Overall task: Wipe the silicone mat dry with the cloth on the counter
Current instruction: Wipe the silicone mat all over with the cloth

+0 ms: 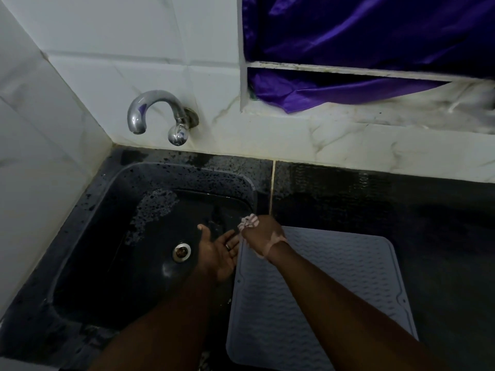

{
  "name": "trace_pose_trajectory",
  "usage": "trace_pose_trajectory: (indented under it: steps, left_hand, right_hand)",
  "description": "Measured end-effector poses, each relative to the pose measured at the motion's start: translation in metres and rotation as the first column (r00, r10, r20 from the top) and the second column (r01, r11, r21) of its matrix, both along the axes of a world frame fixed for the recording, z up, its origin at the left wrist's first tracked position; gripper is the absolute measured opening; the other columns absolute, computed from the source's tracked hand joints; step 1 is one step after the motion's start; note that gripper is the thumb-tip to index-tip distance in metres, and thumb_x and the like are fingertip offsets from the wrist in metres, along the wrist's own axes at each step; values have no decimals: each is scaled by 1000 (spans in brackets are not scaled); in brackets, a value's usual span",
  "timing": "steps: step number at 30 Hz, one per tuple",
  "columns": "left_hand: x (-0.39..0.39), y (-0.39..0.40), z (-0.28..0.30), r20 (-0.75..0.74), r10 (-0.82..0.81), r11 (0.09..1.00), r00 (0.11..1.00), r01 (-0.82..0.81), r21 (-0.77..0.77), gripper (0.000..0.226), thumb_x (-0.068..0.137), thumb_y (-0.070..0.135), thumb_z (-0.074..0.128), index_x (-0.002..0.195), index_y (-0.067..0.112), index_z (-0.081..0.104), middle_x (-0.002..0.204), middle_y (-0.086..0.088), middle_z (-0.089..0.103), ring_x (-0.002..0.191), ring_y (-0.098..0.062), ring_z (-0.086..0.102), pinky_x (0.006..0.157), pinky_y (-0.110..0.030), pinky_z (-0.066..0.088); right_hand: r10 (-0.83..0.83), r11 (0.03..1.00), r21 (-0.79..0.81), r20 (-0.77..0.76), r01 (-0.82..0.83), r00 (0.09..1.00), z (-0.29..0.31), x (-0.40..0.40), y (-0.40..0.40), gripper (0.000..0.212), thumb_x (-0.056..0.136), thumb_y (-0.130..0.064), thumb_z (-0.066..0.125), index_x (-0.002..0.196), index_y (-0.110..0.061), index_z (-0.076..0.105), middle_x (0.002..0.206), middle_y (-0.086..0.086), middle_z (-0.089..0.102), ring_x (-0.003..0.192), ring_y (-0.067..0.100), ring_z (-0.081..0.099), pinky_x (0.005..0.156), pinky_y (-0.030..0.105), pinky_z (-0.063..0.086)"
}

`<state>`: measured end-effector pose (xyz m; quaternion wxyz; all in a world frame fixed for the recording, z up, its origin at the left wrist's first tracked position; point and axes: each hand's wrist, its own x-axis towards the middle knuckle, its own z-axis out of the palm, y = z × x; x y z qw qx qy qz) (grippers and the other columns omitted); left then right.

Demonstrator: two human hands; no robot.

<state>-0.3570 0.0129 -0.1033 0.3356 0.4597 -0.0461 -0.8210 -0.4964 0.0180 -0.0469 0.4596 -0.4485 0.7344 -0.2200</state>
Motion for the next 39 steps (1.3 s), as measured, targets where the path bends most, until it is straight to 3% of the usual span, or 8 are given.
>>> trace_pose_trajectory:
  steps: [3,6,10,12,16,24,31,39]
  left_hand:
    - [-3,-8,11,59,-67,997,996,69,-39,99,82,86,33,144,9,47,121,-13,68,115,-31,61,90,-44,50]
    - [-8,-12,20,96,-96,993,991,102,-59,94,86,83,34,144,10,47,117,-12,69,115,-30,61,88,-45,49]
    - [-17,-11,29,194,-128,986,973,146,-82,91,89,80,33,146,10,46,141,-14,56,127,-30,53,102,-44,43]
    - [-21,-8,34,224,-143,982,964,166,-87,90,90,78,33,147,9,45,146,-14,52,128,-30,51,92,-42,46]
    - [-27,-4,40,249,-145,980,958,173,-96,88,92,76,35,148,8,44,147,-15,50,132,-32,50,80,-40,48]
    - [-26,-4,40,273,-150,975,950,189,-119,88,93,75,32,151,8,39,149,-15,49,137,-33,46,116,-51,34]
    - [-31,-2,44,295,-114,982,949,152,-111,88,93,75,32,148,7,43,144,-15,53,131,-34,50,108,-49,42]
    - [-27,-7,43,277,-144,977,950,181,-113,90,92,77,27,143,6,49,137,-20,58,127,-37,54,113,-53,38]
  right_hand:
    - [-177,979,-133,-207,151,962,0,-40,23,24,93,-17,56,100,-7,77,105,11,74,102,27,67,94,34,52]
    - [-403,915,-149,-393,375,827,2,-90,48,20,91,-19,59,95,-3,70,103,18,69,106,35,60,87,39,53]
    - [-503,827,-106,-579,553,641,4,-148,79,27,91,-21,60,107,0,65,117,24,56,114,43,53,93,48,50]
    - [-507,803,-89,-622,589,597,-1,-165,91,31,95,-24,57,116,-2,64,124,25,53,116,46,50,97,51,47]
    - [-352,870,14,-682,492,641,-6,-161,90,33,98,-24,48,125,-11,63,126,17,59,125,39,44,98,47,46]
    - [-200,945,108,-557,308,806,1,-90,53,41,99,-27,43,139,-30,53,143,11,49,131,30,42,100,39,42]
    - [-48,997,28,-499,71,865,2,-18,31,38,98,-23,43,133,-28,57,123,9,57,120,31,47,95,40,44]
    - [27,1000,8,-137,-26,990,7,5,14,31,94,-34,52,95,-11,72,102,13,70,94,28,66,87,38,57]
